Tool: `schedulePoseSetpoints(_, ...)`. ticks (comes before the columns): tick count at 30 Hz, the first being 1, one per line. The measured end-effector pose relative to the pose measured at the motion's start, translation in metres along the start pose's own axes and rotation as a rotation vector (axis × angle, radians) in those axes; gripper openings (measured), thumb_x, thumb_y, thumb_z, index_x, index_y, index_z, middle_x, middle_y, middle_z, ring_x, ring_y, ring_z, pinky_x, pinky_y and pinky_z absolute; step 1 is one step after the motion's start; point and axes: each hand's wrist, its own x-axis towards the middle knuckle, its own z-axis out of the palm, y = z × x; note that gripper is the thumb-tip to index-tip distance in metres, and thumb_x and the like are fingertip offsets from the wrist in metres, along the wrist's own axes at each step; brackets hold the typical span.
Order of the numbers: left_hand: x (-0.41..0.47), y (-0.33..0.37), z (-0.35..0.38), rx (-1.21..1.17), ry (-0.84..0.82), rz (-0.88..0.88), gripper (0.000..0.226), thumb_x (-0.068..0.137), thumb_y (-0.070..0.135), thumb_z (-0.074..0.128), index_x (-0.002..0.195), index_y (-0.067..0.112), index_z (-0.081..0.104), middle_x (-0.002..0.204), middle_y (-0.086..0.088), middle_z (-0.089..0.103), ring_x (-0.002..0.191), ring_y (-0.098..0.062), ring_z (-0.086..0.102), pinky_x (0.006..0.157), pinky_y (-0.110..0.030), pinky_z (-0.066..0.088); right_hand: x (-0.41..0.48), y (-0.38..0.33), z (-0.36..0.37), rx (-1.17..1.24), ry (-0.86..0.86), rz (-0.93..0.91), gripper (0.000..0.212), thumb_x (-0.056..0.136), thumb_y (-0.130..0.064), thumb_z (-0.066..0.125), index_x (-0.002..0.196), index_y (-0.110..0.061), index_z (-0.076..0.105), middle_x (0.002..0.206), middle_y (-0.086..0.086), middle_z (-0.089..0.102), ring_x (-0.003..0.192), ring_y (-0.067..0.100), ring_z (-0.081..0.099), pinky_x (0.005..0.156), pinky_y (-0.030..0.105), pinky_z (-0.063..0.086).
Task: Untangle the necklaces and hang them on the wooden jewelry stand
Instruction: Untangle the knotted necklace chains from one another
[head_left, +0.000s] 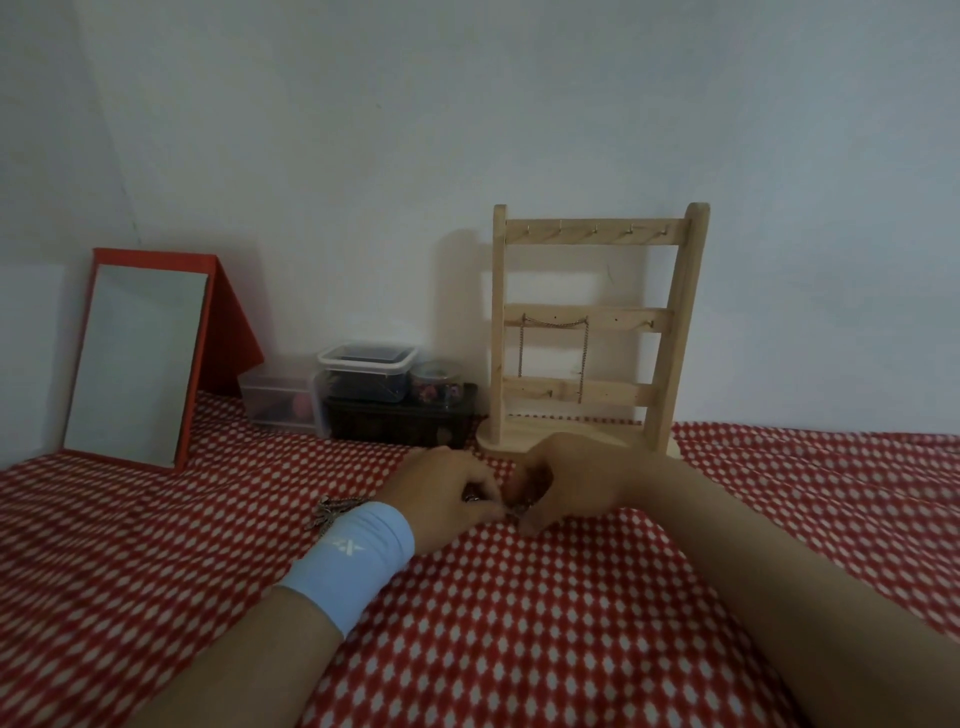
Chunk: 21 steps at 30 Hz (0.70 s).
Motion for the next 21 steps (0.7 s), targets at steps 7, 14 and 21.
schedulePoseSetpoints(7,-0.003,-0.008,-0.019,0.139,-0.197,-0.151,0.020,0.095,0.038,0.055,0.100,0.026,0.070,0.101,0.011,0.063,0.100,-0.011,0.056,0.096,-0.031,0.045,-0.005,0.006,-0.006,0.185,0.220,-0.031,0.019,0.096,-0.032,0.066,0.113,-0.029,0.076,0.109,-0.016,0.072,0.100,-0.001,0.065,0.100,0.029,0.052)
schedulePoseSetpoints(14,0.020,0.013,-0.049,0.184,-0.381,-0.233,0.034,0.085,0.034,0.065,0.119,0.031,0.065,0.123,0.003,0.058,0.116,-0.017,0.050,0.104,-0.034,0.043,-0.005,-0.002,-0.008,0.499,0.288,-0.109,0.017,0.100,-0.016,0.055,0.114,-0.019,0.065,0.090,-0.004,0.066,0.065,0.009,0.060,0.063,0.025,0.053)
schedulePoseSetpoints(21,0.045,0.030,-0.050,-0.346,-0.233,-0.176,0.025,0.088,0.031,0.069,0.112,0.025,0.069,0.096,0.012,0.075,0.094,-0.004,0.068,0.096,-0.024,0.048,-0.008,0.009,-0.018,0.828,0.410,-0.078,0.018,0.098,-0.007,0.057,0.109,-0.014,0.069,0.090,0.006,0.068,0.063,0.014,0.059,0.057,0.027,0.052)
